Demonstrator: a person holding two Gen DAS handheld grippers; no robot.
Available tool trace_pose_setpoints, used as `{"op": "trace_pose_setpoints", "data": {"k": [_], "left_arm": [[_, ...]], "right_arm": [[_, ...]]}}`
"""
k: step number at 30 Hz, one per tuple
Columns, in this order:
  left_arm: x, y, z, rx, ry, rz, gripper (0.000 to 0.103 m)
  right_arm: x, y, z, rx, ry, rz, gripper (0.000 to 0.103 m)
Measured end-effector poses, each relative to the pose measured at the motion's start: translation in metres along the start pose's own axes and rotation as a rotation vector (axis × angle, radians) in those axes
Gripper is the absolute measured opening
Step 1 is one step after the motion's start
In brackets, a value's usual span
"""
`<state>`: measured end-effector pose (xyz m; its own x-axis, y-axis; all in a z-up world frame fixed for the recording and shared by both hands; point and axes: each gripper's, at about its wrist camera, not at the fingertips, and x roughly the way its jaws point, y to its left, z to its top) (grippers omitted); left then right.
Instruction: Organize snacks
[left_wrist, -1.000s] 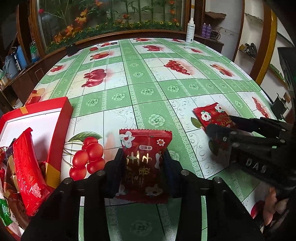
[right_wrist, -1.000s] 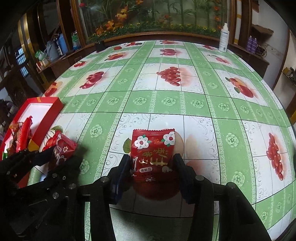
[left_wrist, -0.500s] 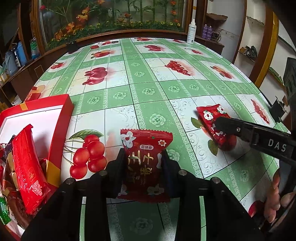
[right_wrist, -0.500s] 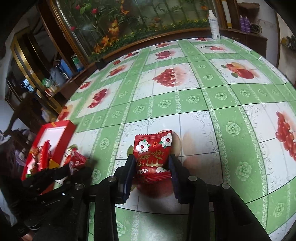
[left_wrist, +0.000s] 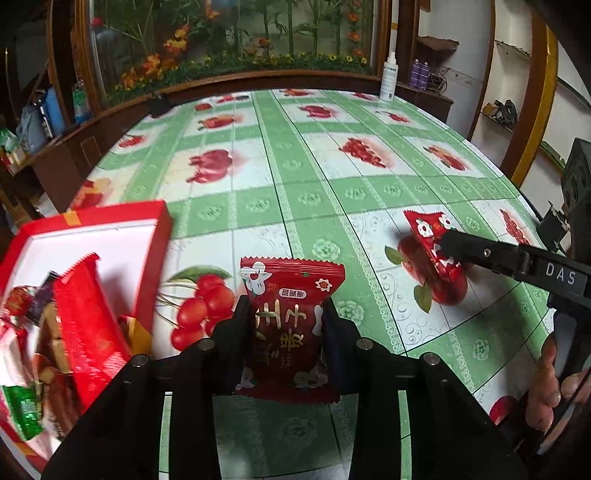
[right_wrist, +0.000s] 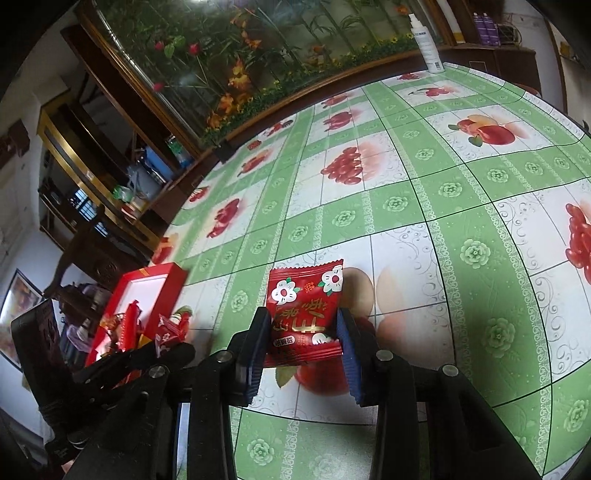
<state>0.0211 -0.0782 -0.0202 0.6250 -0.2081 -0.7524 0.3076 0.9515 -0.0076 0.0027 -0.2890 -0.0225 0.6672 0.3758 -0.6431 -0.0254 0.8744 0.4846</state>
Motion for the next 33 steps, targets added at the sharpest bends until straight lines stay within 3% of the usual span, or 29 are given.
{"op": "trace_pose_setpoints", "data": {"k": [16,28,33], "left_arm": [[-0.053,0.008,0.017,0.022,-0.174,0.136,0.033],[-0.077,0.044,0.015,-0.048,-0.240,0.158,0.033],[-0.083,0.066,0.010,-0.095,-0.250,0.166,0.033]], "right_arm": [[-0.004,0.008,-0.003,-0.046,-0.019,0.031,0.038],[0.002,0.010,-0.003,-0.057,-0.003,-0.033,0.037],[0.008,0.017,-0.005,-0.089,0.019,-0.106,0.035]]}}
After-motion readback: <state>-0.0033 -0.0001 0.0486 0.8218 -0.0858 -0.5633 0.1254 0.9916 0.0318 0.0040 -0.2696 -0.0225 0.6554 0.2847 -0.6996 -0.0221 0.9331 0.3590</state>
